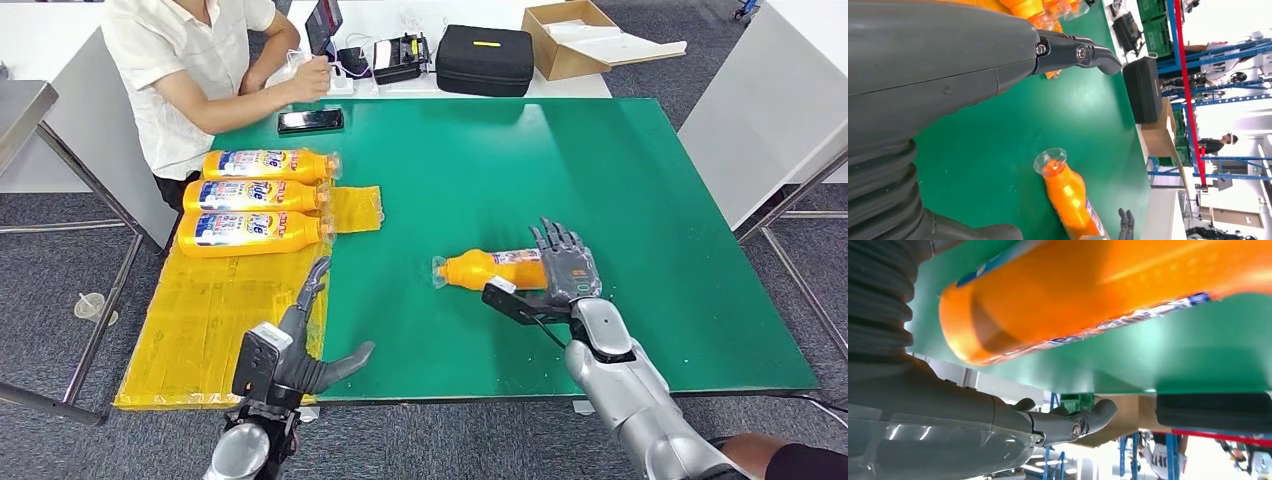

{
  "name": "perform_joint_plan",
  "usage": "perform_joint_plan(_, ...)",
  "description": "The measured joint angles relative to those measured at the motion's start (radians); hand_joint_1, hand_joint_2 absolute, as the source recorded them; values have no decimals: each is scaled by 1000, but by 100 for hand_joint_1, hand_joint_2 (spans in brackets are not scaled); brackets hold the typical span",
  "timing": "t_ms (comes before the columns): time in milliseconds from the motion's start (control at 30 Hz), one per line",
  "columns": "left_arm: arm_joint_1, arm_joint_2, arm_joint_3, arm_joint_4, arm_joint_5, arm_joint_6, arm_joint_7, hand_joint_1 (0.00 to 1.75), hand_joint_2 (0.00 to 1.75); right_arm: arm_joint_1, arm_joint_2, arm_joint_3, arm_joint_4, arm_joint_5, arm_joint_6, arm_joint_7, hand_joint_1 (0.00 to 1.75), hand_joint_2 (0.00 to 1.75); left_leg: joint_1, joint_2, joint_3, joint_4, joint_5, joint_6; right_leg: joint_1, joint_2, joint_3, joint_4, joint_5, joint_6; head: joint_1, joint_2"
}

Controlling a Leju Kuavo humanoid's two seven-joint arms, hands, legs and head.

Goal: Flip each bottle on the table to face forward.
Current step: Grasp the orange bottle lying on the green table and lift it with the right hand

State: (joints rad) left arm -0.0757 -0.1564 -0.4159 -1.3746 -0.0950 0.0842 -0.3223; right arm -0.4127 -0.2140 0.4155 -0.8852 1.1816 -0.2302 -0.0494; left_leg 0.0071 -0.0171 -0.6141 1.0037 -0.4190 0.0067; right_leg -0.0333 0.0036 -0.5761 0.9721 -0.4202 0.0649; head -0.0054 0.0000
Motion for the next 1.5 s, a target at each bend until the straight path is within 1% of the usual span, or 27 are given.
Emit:
perform_joint_plan(233,-10,0,2,18,1,0,1,0,175,-30,16,23,48,-9,-6,-8,0,175,0,-1,0,0,0,0,0,0,0,0,0,0,0,0)
perform_joint_plan(433,-16,0,3,35,24,-20,24,0,175,-32,23,32,80,-35,-2,-18,0,175,0,-1,0,0,0,0,0,0,0,0,0,0,0,0)
perform_joint_plan(733,-19,3,3,62,33,-58,40,0,175,-35,26,34,122,-67,8,-31,0,175,0,0,0,0,0,0,0,0,0,0,0,0,0,0)
perform_joint_plan(867,-18,6,3,70,34,-64,42,0,175,-39,22,34,132,-71,33,-28,0,175,0,0,0,0,0,0,0,0,0,0,0,0,0,0)
perform_joint_plan(900,-18,6,3,71,34,-64,42,0,175,-40,20,34,133,-71,41,-25,9,175,0,0,0,0,0,0,0,0,0,0,0,0,0,0)
perform_joint_plan(1000,-18,7,3,75,34,-64,42,0,175,-49,11,37,138,-60,82,10,119,175,0,0,0,0,0,0,0,0,0,0,0,0,0,0)
perform_joint_plan(1033,-18,7,3,76,34,-64,42,0,175,-55,6,40,140,-53,103,30,147,175,0,0,0,0,0,0,0,0,0,0,0,0,0,0)
perform_joint_plan(1067,-18,7,4,77,34,-64,42,0,175,-63,1,43,143,-45,123,50,147,175,0,-1,1,0,0,0,0,0,0,0,0,0,0,0)
perform_joint_plan(1133,-17,6,4,79,34,-64,43,0,175,-77,-8,48,151,-36,148,76,161,175,0,-1,1,0,0,0,0,0,1,0,0,0,0,0)
perform_joint_plan(1200,-17,6,4,80,34,-64,43,0,175,-85,-15,51,156,-34,158,84,175,175,0,-1,1,0,0,0,0,0,1,0,0,0,0,0)
perform_joint_plan(1333,-17,6,5,82,35,-67,44,0,175,-96,-24,60,165,-25,178,105,175,175,0,-1,1,0,0,0,0,0,1,0,0,1,0,0)
perform_joint_plan(1500,-18,1,10,85,44,-76,48,0,175,-122,-40,73,182,-16,228,116,175,175,0,-1,1,0,0,0,0,0,1,0,0,1,0,0)
